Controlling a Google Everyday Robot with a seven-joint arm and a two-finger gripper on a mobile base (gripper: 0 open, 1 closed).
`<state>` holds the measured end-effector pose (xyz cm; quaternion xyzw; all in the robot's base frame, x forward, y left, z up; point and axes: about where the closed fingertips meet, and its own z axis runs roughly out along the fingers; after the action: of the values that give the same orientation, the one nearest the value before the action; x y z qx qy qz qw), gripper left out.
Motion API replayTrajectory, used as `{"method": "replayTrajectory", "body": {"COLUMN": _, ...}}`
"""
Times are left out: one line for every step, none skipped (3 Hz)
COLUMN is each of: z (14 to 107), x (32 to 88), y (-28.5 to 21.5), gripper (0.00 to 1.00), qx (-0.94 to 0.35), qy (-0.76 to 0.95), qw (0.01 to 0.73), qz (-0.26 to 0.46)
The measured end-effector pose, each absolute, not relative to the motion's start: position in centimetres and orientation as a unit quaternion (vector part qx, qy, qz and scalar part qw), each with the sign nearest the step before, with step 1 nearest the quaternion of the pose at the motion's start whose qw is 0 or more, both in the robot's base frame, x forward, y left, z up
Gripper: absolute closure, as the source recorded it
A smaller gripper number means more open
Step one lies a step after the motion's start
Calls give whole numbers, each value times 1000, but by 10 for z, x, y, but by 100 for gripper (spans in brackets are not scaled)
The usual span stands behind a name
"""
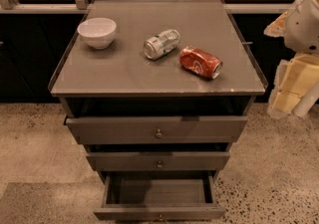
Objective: Place coke can into bottom drawer
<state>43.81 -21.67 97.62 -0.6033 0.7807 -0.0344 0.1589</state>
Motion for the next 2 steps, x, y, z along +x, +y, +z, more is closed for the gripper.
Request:
{"method": "replayTrajectory", "body": {"z": 976, "x": 438, "y": -217, "gripper": 0, "qx": -603, "qy": 781, "qw": 159, "qz": -34}}
{"method": "replayTrajectory", "body": {"z": 982, "x": 437, "y": -217, "gripper": 0, "qx": -602, "qy": 780, "qw": 167, "qz": -48}}
